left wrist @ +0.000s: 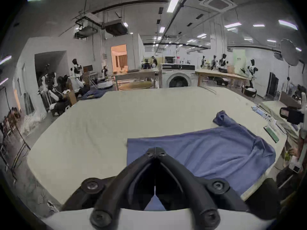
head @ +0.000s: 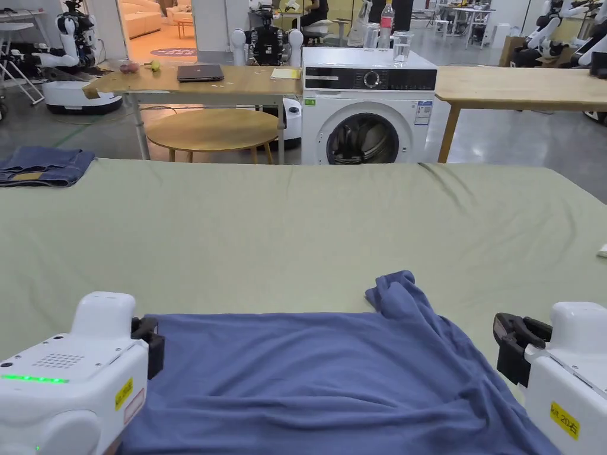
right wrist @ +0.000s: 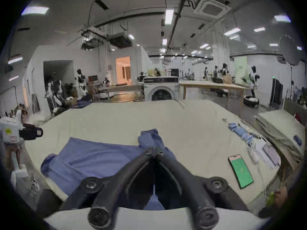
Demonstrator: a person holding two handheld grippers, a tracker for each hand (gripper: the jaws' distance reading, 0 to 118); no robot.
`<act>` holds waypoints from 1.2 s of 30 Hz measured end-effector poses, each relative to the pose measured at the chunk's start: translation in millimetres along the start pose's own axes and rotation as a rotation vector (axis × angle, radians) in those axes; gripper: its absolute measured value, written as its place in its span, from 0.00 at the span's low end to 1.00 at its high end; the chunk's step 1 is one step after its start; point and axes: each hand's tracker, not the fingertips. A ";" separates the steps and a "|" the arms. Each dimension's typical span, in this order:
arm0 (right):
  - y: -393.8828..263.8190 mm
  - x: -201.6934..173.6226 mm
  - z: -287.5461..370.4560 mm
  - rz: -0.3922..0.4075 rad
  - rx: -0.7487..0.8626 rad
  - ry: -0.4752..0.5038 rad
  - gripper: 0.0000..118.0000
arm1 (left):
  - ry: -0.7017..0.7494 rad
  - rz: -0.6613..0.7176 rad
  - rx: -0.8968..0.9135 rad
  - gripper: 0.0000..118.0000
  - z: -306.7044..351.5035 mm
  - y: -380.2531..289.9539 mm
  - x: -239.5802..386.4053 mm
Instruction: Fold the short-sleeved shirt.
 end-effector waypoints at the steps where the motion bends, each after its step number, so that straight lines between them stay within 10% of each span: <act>1: -1.5 0.5 -3.8 0.007 -0.021 0.038 0.00 | -0.030 0.003 -0.029 0.00 -5.7 -0.8 -4.3; 11: -14.8 18.1 -63.3 0.017 -0.126 0.016 0.00 | 0.041 0.077 -0.252 0.00 -120.5 -8.3 -65.9; 14: -11.8 24.4 -90.6 0.040 -0.173 0.007 0.00 | 0.058 0.062 -0.305 0.84 -174.4 1.7 -79.1; 15: -11.7 25.9 -101.4 0.058 -0.191 0.000 0.00 | 0.071 0.050 -0.319 0.96 -188.3 4.1 -74.8; 21: -4.1 39.0 -168.1 0.136 -0.300 -0.030 0.00 | 0.105 0.009 -0.442 0.92 -269.9 -2.5 -76.4; 25: 0.3 46.4 -222.0 0.165 -0.389 -0.046 0.00 | 0.069 -0.011 -0.434 0.59 -259.4 -7.4 -67.4; 26: 0.3 47.5 -237.8 0.179 -0.425 -0.050 0.06 | 0.021 -0.028 -0.431 0.38 -250.4 -1.9 -64.2; 27: -1.5 48.2 -254.1 0.192 -0.460 -0.059 0.32 | 0.026 -0.054 -0.412 0.00 -241.3 2.0 -60.8; 29: -12.0 48.6 -282.4 0.224 -0.522 -0.090 0.82 | 0.027 -0.099 -0.373 0.00 -226.6 8.2 -53.7; 30: -18.7 47.5 -293.5 0.237 -0.545 -0.090 0.88 | 0.028 -0.117 -0.364 0.00 -221.5 11.0 -50.4; 34: -41.6 36.7 -311.8 0.224 -0.668 -0.047 0.82 | 0.025 -0.138 -0.367 0.00 -218.0 15.7 -49.5; 36: -33.8 40.0 -303.5 0.132 -0.625 -0.017 0.50 | 0.022 -0.128 -0.367 0.00 -219.8 16.3 -52.5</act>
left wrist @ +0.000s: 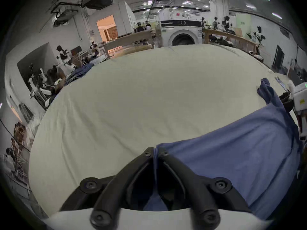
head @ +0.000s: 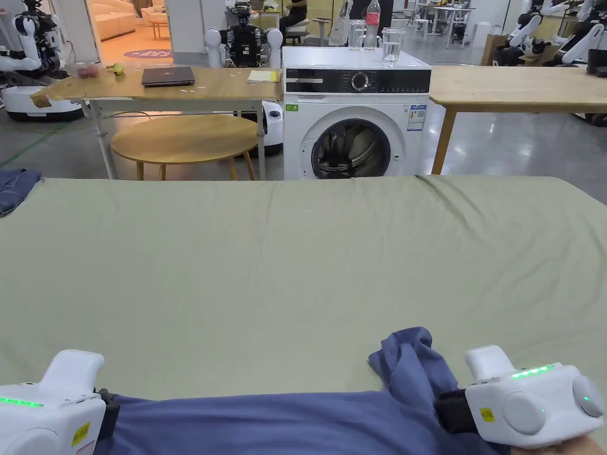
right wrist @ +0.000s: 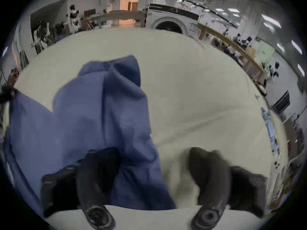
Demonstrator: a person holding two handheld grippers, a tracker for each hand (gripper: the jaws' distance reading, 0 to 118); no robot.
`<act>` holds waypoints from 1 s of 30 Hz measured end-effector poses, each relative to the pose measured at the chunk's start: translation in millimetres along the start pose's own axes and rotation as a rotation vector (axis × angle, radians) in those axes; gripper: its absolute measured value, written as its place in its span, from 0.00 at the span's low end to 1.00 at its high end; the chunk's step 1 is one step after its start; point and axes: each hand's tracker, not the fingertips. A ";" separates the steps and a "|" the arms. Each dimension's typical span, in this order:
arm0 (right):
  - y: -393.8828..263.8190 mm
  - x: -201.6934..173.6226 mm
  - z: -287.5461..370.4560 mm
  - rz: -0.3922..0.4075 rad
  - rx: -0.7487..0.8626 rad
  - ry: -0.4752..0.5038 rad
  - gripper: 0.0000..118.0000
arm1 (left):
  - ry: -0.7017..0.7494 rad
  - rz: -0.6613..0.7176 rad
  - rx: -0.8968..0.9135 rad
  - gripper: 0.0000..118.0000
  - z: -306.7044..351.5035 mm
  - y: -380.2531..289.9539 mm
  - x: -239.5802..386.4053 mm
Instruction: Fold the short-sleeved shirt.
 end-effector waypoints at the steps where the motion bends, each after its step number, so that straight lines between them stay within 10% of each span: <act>1: -2.4 1.9 7.5 -0.040 0.027 0.027 0.14 | 0.000 0.003 0.000 0.00 0.7 -0.3 -0.1; 2: -5.0 1.6 13.9 -0.050 0.061 0.006 0.00 | -0.001 0.006 0.000 0.00 1.6 -0.7 0.0; 18: -80.5 37.2 242.1 -0.039 0.454 0.029 0.00 | -0.058 0.076 0.257 0.00 184.8 -49.1 -1.2; 30: -248.5 26.8 208.5 -0.140 0.221 0.066 0.00 | -0.079 0.233 0.061 0.07 175.0 -215.9 -4.7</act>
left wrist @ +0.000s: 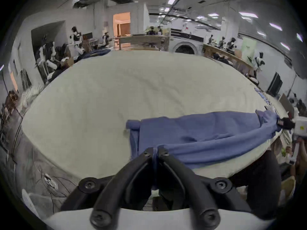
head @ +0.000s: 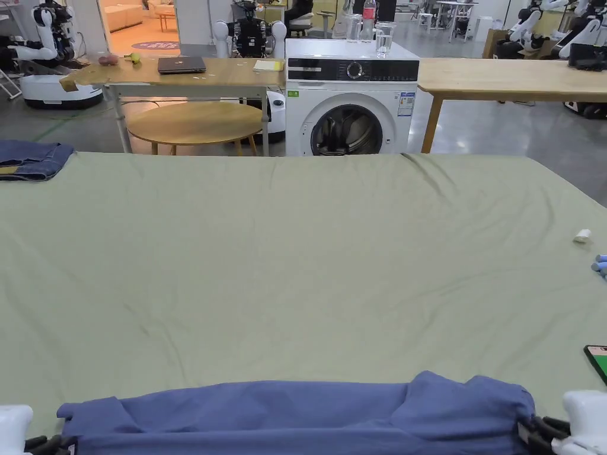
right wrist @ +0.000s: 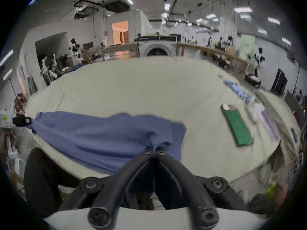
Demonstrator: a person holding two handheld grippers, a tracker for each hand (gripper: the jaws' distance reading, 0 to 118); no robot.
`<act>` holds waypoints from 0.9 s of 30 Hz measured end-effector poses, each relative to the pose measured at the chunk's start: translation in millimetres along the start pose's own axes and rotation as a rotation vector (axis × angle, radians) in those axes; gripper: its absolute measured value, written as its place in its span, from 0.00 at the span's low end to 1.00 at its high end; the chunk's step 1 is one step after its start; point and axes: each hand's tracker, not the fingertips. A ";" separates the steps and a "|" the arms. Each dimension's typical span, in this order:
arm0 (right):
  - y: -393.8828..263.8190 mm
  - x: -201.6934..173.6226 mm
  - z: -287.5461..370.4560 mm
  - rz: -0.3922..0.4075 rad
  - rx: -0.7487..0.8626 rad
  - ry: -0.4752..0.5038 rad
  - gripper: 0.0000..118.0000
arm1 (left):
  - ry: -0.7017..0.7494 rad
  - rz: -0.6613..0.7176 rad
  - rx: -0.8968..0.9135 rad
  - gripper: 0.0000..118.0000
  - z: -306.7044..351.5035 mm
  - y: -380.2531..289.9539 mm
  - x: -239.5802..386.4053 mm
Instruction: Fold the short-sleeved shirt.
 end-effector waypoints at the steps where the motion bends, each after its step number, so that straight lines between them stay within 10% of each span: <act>1: 1.5 -1.2 2.7 0.007 0.004 -0.002 0.04 | 0.029 -0.022 0.028 0.25 7.1 3.4 10.7; 3: 17.1 -10.4 16.2 0.027 0.070 -0.016 0.46 | 0.051 -0.076 0.100 0.80 20.2 16.4 24.1; 5: 43.1 -25.1 32.2 0.056 0.186 0.025 0.89 | 0.021 -0.095 0.216 0.93 35.3 41.3 42.7; 9: 102.8 -71.9 56.1 0.052 0.453 0.064 0.91 | -0.011 -0.156 0.437 0.92 52.5 103.7 99.8; 11: 123.6 -91.7 59.7 0.037 0.543 0.044 0.89 | -0.020 -0.154 0.516 0.92 52.4 124.7 122.0; 13: 135.3 -107.5 59.9 0.052 0.557 0.011 0.40 | 0.011 -0.148 0.556 0.58 49.5 134.0 135.6; 15: 135.2 -119.5 57.1 0.083 0.593 -0.044 0.25 | 0.011 -0.169 0.543 0.45 46.0 137.7 145.8; 16: 134.1 -123.2 52.5 0.096 0.581 -0.071 0.00 | 0.015 -0.175 0.523 0.18 43.1 138.5 148.5; 17: 131.9 -124.1 48.6 0.098 0.585 -0.061 0.00 | -0.002 -0.167 0.525 0.00 38.1 137.1 143.1; 27: 117.4 -126.0 40.9 0.105 0.541 -0.012 0.00 | -0.013 -0.093 0.424 0.00 37.6 112.0 89.6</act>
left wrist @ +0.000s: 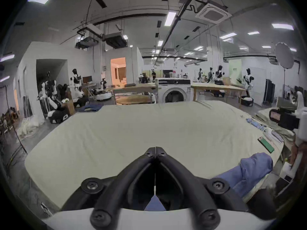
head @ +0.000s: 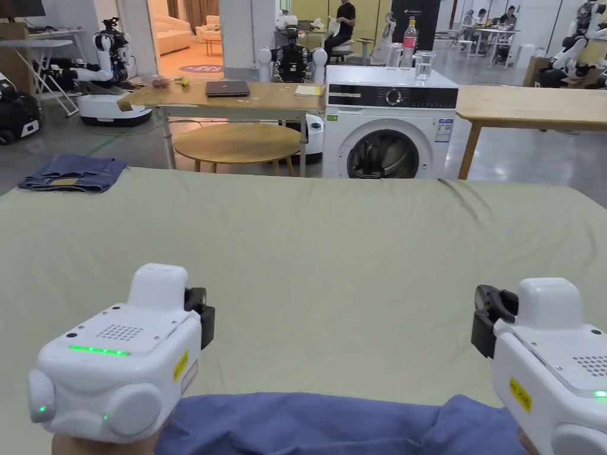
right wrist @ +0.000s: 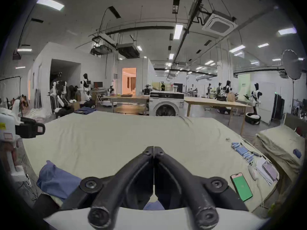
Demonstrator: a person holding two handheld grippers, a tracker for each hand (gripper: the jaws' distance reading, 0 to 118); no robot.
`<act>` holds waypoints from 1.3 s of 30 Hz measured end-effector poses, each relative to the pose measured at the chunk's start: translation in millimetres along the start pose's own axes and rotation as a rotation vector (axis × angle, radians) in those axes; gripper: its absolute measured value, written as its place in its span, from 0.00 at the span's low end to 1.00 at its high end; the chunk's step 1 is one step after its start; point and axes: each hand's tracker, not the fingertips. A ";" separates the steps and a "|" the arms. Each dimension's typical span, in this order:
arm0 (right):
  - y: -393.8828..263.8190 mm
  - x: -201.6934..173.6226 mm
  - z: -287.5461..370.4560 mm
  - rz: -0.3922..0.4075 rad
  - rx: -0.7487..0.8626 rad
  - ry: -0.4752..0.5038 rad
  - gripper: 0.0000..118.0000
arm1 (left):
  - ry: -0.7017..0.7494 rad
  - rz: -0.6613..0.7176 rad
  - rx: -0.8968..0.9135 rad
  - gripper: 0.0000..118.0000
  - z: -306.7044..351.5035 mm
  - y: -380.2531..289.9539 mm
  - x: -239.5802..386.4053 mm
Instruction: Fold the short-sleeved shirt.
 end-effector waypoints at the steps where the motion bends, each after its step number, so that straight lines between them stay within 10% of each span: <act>1: -1.7 -0.9 -0.3 0.001 -0.005 0.006 0.00 | 0.008 0.040 -0.026 0.00 1.3 -4.7 -12.2; 9: -24.4 -29.1 -5.3 0.051 -0.052 0.034 0.00 | 0.033 0.254 -0.146 0.01 18.3 -67.0 -92.2; 11: -26.6 -36.1 -5.7 0.051 -0.059 0.044 0.00 | -0.042 0.345 -0.141 0.45 27.2 -76.5 -103.0; 12: -27.0 -37.3 -6.4 0.050 -0.063 0.049 0.00 | -0.069 0.384 -0.156 0.86 28.4 -82.3 -111.6; 13: -27.5 -39.6 -6.7 0.050 -0.068 0.055 0.00 | -0.088 0.422 -0.175 1.00 28.1 -87.3 -118.4; 26: -27.8 -42.8 -6.3 0.028 -0.094 0.064 0.00 | -0.641 1.207 -0.322 0.95 -56.8 -203.1 -164.5; 27: -28.1 -43.1 -6.1 0.024 -0.097 0.064 0.00 | -0.592 1.268 -0.322 0.72 -61.7 -202.7 -161.8; 28: -29.0 -42.3 -7.4 0.021 -0.097 0.062 0.00 | -0.551 1.321 -0.340 0.27 -69.7 -205.1 -158.9; 29: -30.0 -42.3 -8.2 0.020 -0.099 0.060 0.00 | -0.483 1.288 -0.397 0.00 -75.9 -206.0 -152.1; 39: -38.4 -40.4 -14.9 0.040 -0.134 0.048 0.00 | -0.134 0.822 -0.290 0.00 -31.8 -119.0 -180.6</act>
